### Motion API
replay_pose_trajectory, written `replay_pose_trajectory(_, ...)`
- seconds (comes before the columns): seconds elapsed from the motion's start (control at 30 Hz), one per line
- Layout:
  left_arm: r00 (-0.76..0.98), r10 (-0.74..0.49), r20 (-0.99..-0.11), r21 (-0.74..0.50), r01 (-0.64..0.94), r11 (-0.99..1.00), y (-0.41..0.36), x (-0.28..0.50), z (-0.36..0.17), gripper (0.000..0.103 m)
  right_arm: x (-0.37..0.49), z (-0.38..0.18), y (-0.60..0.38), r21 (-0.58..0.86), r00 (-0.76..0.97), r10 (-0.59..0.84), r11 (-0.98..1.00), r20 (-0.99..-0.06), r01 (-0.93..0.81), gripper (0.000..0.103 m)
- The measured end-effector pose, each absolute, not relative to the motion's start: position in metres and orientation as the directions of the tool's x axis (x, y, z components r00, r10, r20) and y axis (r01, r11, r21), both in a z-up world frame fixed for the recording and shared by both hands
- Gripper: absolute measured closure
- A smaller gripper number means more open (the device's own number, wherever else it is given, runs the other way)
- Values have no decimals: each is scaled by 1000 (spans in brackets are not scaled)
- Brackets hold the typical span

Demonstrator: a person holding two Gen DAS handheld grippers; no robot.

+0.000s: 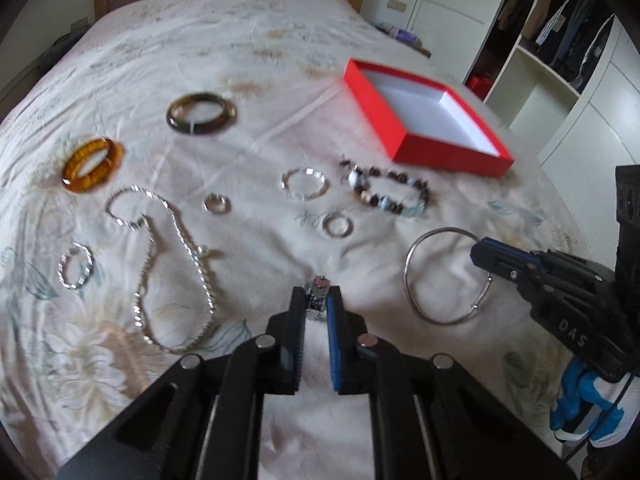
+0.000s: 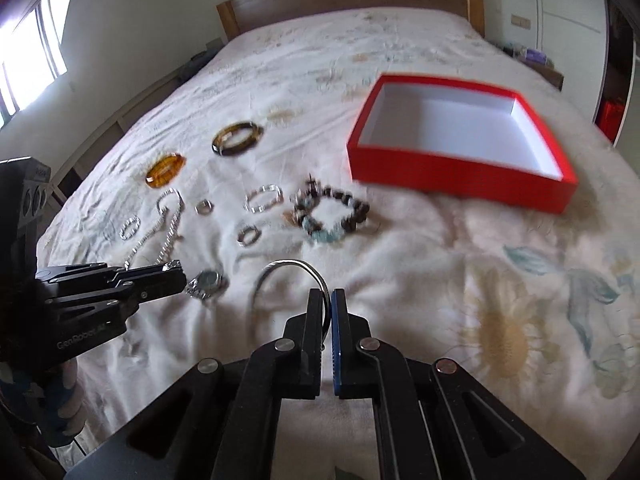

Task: Organize jewelry
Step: 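Carry both items into the red box and open both tools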

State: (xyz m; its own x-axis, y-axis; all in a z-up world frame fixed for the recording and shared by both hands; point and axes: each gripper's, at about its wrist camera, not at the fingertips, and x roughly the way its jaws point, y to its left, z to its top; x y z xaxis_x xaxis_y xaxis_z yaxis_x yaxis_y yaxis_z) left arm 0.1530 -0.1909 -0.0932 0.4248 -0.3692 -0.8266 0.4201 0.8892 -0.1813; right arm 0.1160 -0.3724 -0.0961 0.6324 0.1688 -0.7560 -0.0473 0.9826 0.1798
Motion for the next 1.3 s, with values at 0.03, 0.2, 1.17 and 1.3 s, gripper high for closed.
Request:
replay_pose_trajectory(0.03,430,-373,-822,-183,422,888,-191,152,-88,94,115,-90,-373,176,641,166,983,-749,-48,99)
replay_pose_trajectory(0.2,455,-410,-791,-201,441,875,-196,158,-58,94,119,-62,-381,142,683,136,989,-718,-48,100)
replay_pose_trajectory(1.17,364,-423,-829,-222,480,849,-377,332,-115,92,316,-107,-541,77,616,-83,971,-783,228,98)
replay_pose_trajectory(1.3,422,-381,-823,-149,486,861,-379,322,-111,91,311,-111,-540,38,606,-118,970,-787,238,77)
